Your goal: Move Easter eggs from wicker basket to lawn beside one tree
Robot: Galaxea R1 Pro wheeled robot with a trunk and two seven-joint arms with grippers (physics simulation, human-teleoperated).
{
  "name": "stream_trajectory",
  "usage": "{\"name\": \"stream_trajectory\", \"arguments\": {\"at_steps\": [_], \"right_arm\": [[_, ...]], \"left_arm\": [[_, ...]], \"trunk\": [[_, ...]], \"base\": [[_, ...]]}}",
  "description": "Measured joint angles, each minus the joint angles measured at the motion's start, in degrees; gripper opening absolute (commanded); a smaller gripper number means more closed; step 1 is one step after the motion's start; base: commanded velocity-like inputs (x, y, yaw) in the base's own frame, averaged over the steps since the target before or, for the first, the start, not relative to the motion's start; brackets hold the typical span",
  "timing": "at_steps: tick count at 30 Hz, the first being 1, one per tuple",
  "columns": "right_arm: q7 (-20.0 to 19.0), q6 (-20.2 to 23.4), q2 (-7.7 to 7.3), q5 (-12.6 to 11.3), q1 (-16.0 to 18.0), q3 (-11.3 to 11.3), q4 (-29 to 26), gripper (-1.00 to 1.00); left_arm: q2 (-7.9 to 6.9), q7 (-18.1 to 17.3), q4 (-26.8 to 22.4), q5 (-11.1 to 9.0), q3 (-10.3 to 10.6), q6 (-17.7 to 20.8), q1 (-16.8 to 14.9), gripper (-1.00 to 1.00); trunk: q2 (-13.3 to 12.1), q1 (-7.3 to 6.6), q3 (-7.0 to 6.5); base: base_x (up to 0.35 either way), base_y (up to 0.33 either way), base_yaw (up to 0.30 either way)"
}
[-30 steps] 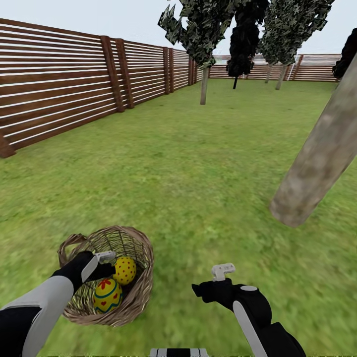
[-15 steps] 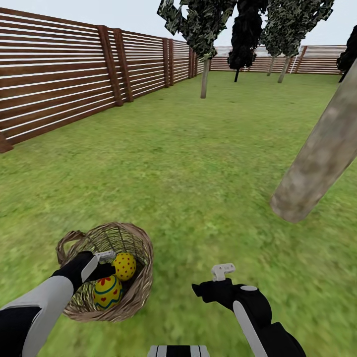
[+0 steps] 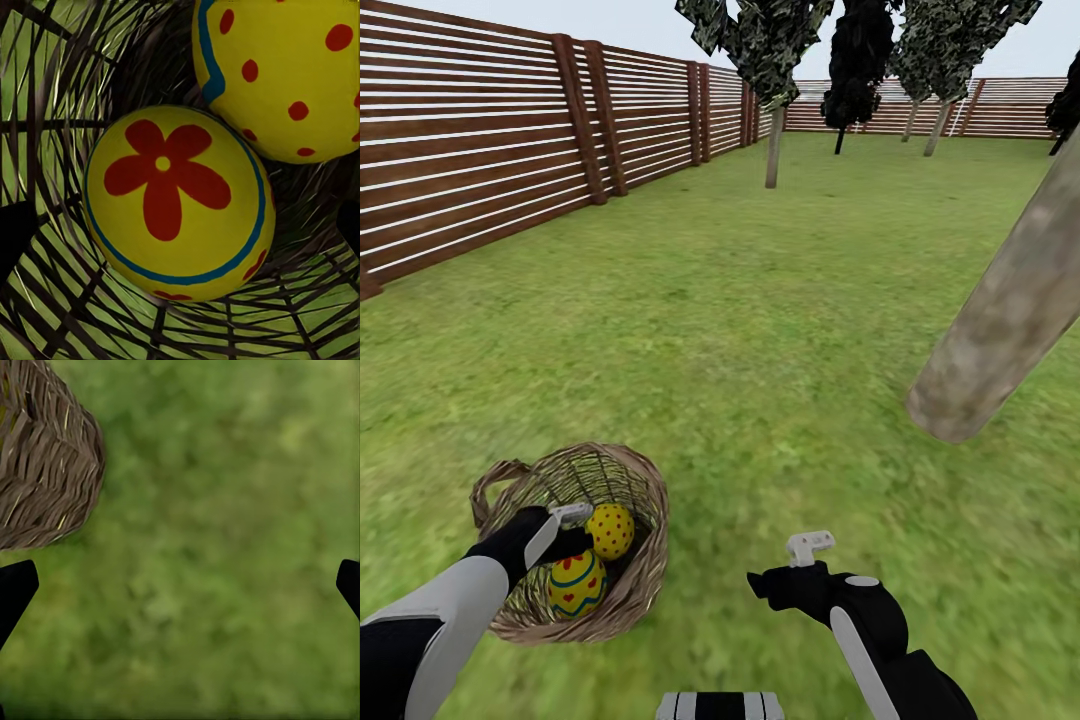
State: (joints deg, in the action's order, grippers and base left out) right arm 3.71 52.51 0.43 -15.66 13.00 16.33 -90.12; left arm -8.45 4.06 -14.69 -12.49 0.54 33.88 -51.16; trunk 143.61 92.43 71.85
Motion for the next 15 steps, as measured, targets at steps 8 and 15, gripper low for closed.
{"name": "stream_trajectory", "arguments": {"at_steps": [8,15], "right_arm": [[-0.02,0.00,0.00,-0.01,0.00,0.00,0.00,1.00],[-0.03,0.00,0.00,-0.01,0.00,-0.04,0.00,1.00]], "left_arm": [[0.01,0.00,0.01,0.02,0.01,-1.02,0.00,1.00],[0.01,0.01,-0.02,-0.04,0.01,-1.62,0.00,1.00]], "trunk": [[0.00,0.00,0.00],[0.08,0.15,1.33]], "base": [[0.000,0.000,0.000],[0.000,0.000,0.000]]}}
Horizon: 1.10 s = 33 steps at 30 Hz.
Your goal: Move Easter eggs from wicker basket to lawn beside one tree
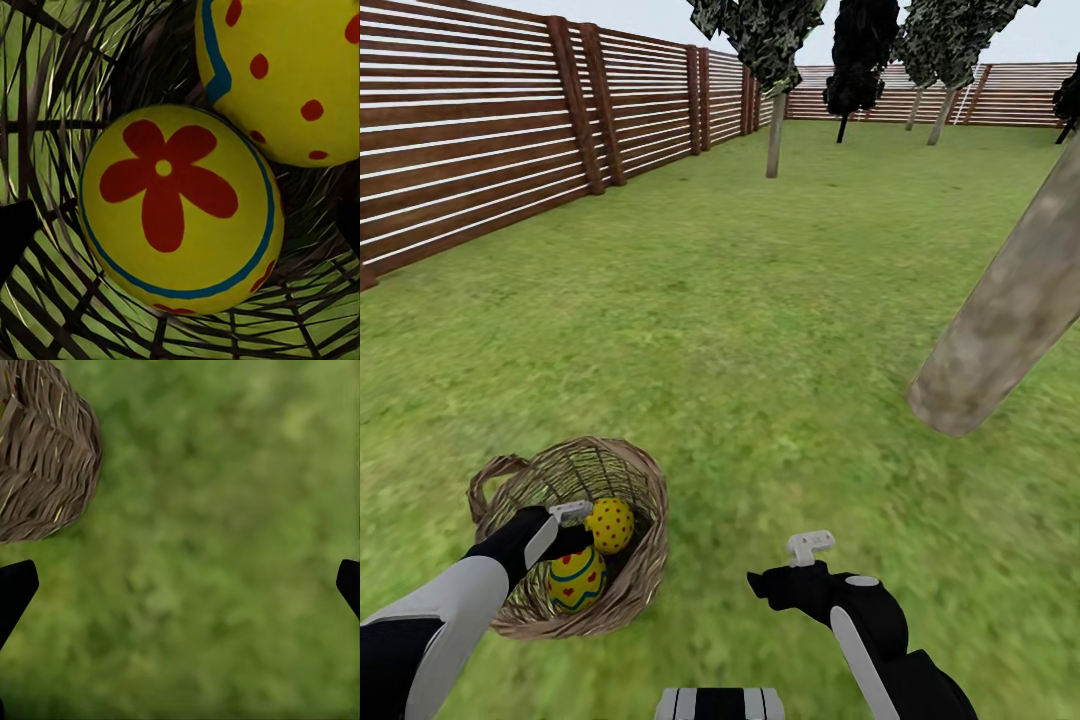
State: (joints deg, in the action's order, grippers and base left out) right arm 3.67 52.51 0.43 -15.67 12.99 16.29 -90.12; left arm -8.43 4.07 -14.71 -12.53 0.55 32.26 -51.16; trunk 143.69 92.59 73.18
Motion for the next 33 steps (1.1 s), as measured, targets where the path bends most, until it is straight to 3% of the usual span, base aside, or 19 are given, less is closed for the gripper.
{"name": "stream_trajectory", "arguments": {"at_steps": [9,15,28,33], "right_arm": [[0.01,0.00,0.00,0.00,0.00,0.02,0.00,1.00],[-0.01,0.00,0.00,0.00,0.00,-0.04,0.00,1.00],[0.02,0.00,-0.03,0.00,0.00,-0.05,0.00,1.00],[0.01,0.00,-0.02,0.00,-0.01,-0.05,0.00,1.00]], "left_arm": [[-0.02,0.00,-0.02,-0.03,0.00,-0.47,0.00,1.00],[-0.08,0.01,0.01,-0.03,0.00,-0.75,0.00,1.00],[-0.09,0.01,-0.02,-0.03,0.00,-0.90,0.00,1.00],[-0.09,0.01,-0.02,-0.03,0.00,-1.00,0.00,1.00]], "trunk": [[0.00,0.00,0.00],[0.08,0.16,1.32],[0.08,0.15,1.33],[0.13,0.26,2.22]], "base": [[0.000,0.000,0.000],[0.000,0.000,0.000],[0.000,0.000,0.000],[0.000,0.000,0.000]]}}
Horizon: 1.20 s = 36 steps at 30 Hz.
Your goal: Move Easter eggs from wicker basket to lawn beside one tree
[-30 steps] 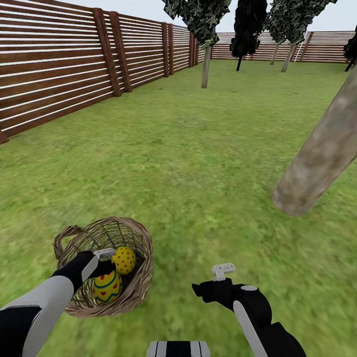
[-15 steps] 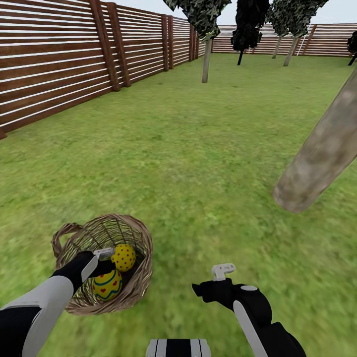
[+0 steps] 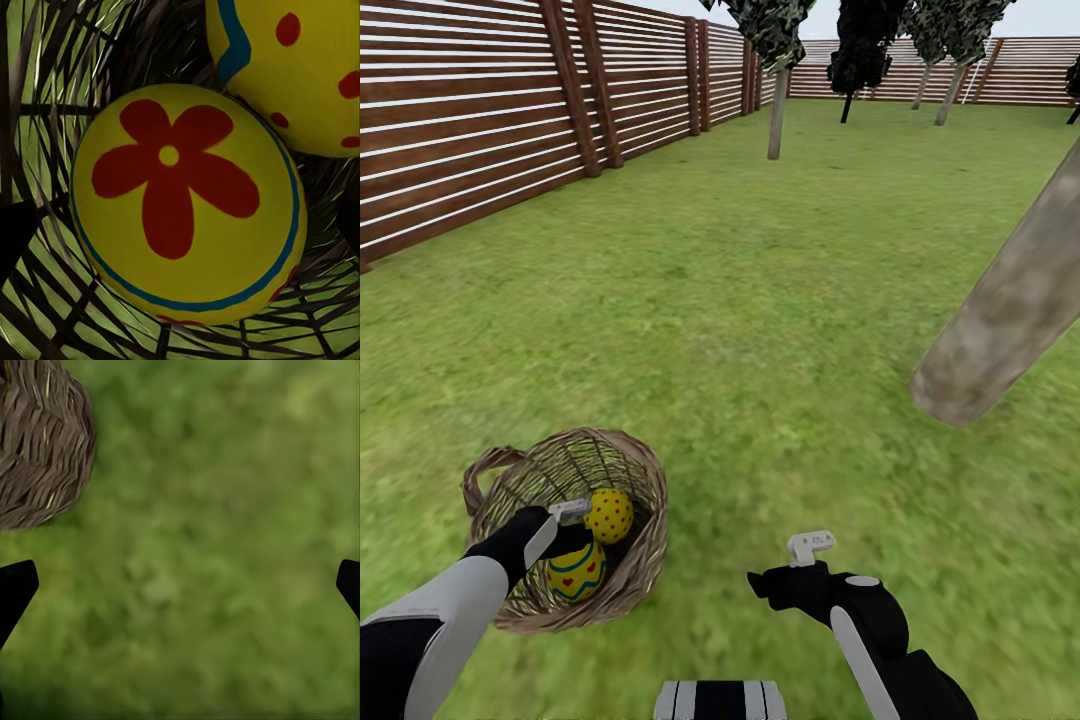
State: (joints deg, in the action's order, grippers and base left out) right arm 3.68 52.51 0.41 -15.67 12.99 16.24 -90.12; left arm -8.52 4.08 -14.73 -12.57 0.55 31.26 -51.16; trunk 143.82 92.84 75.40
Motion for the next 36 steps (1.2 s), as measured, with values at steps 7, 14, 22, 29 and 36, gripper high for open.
{"name": "stream_trajectory", "arguments": {"at_steps": [7,14,22,29,36], "right_arm": [[-0.02,0.00,-0.05,0.00,0.00,0.00,0.00,1.00],[-0.02,-0.07,-0.15,0.00,-0.01,0.10,-0.19,1.00],[-0.34,-0.23,0.01,-0.11,0.01,0.27,-0.66,1.00],[-2.62,0.50,0.16,-0.42,5.26,-0.97,-0.70,1.00],[-13.78,0.29,0.09,-4.94,9.38,-13.18,-0.72,1.00]], "left_arm": [[0.00,0.00,-0.09,-0.06,0.00,-0.49,0.00,1.00],[0.08,0.01,-0.01,0.00,0.00,-1.64,-0.01,1.00],[0.09,0.01,0.00,0.00,0.00,-1.73,-0.04,1.00],[0.02,0.01,0.00,0.00,-0.26,-1.68,-0.08,1.00],[0.00,0.01,-0.03,0.00,-0.28,-1.80,-0.09,1.00]], "trunk": [[0.00,0.00,0.00],[0.00,0.00,0.00],[0.00,0.00,0.00],[0.00,0.00,0.00],[0.00,0.00,0.00]], "base": [[0.000,0.000,0.000],[0.000,0.000,0.000],[0.000,0.000,0.000],[0.000,0.000,0.000],[0.000,0.000,0.000]]}}
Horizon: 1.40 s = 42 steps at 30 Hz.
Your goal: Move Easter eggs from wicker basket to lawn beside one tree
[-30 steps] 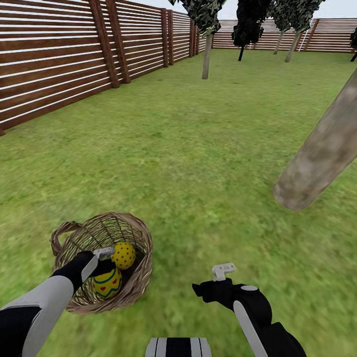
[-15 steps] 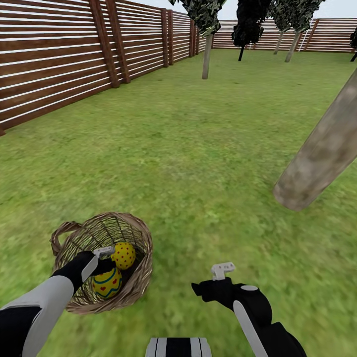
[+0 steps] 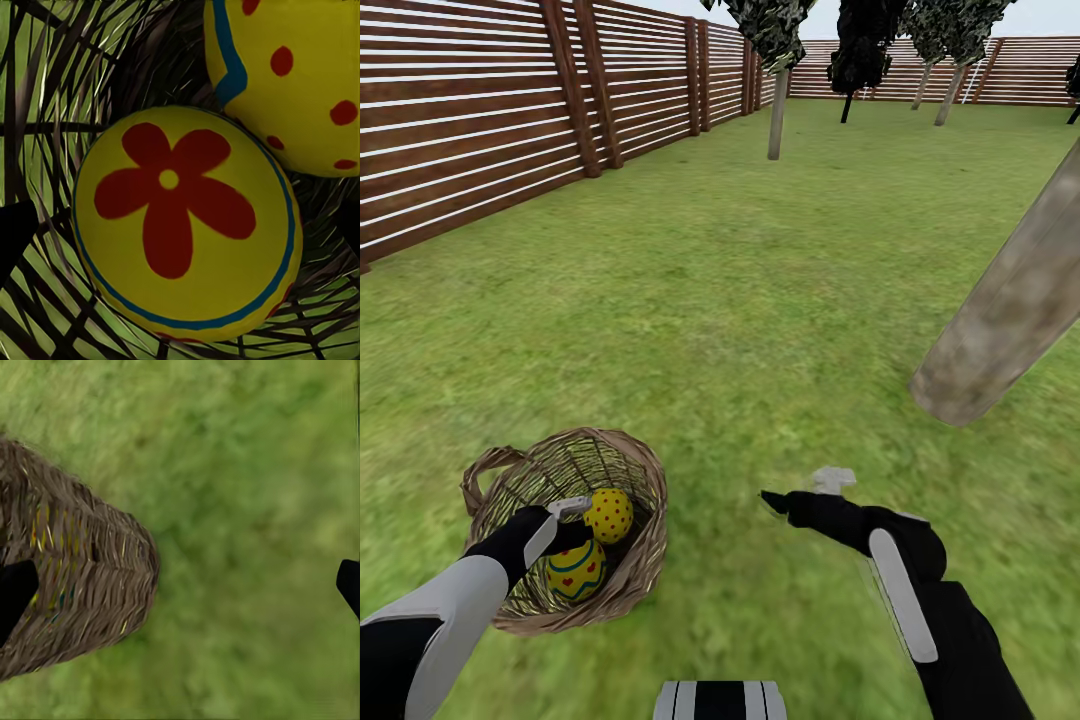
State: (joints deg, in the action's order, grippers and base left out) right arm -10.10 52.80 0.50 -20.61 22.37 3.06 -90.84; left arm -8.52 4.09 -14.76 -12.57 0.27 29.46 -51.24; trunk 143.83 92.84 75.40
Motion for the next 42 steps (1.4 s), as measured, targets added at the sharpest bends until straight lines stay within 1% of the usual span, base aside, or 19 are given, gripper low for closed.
{"name": "stream_trajectory", "arguments": {"at_steps": [2,4,12,15,23,29,32,38,42], "right_arm": [[-3.66,-0.14,-0.06,-0.86,0.41,-4.65,-0.01,1.00],[-4.60,-0.17,-0.08,-1.12,0.56,-5.44,-0.01,1.00],[-5.52,-0.25,-0.03,-1.37,0.89,-5.94,-0.01,1.00],[-5.52,-0.26,-0.03,-1.33,0.94,-5.97,-0.01,1.00],[-5.61,-0.27,-0.02,-1.36,0.97,-5.99,0.01,1.00],[-5.63,-0.26,-0.02,-1.33,0.97,-5.99,0.02,1.00],[-5.63,-0.27,-0.02,-1.29,0.97,-5.99,0.03,1.00],[-5.63,-0.27,-0.02,-1.33,0.98,-5.99,0.00,1.00],[-5.63,-0.27,-0.02,-1.29,0.97,-5.99,0.03,1.00]], "left_arm": [[0.00,0.00,-0.03,0.00,0.05,0.00,0.00,1.00],[0.00,0.00,-0.04,0.00,0.09,0.01,0.00,1.00],[0.04,0.00,-0.07,0.00,0.13,0.09,0.00,1.00],[0.02,0.00,-0.08,0.00,0.13,0.10,0.00,1.00],[0.02,0.00,-0.44,-0.06,0.19,-0.08,0.00,1.00],[0.00,0.01,-0.56,-0.08,0.03,-0.89,0.00,1.00],[-0.02,0.01,-0.59,-0.08,-0.01,-1.14,0.00,1.00],[-0.31,0.01,-0.66,-0.08,-0.06,-1.29,-0.08,1.00],[-0.34,0.01,-0.63,-0.09,0.04,-1.34,-0.08,1.00]], "trunk": [[0.00,0.00,0.00],[0.00,0.00,0.00],[0.00,0.00,0.00],[0.04,0.08,0.66],[0.04,0.08,0.67],[0.04,0.08,0.67],[0.08,0.16,1.32],[0.08,0.15,1.33],[0.13,0.26,2.21]], "base": [[0.000,0.000,0.000],[0.000,0.000,0.000],[0.000,0.000,0.000],[0.000,0.000,0.000],[0.000,0.000,0.000],[0.000,0.000,0.000],[0.000,0.000,0.000],[0.000,0.000,0.000],[0.000,0.000,0.000]]}}
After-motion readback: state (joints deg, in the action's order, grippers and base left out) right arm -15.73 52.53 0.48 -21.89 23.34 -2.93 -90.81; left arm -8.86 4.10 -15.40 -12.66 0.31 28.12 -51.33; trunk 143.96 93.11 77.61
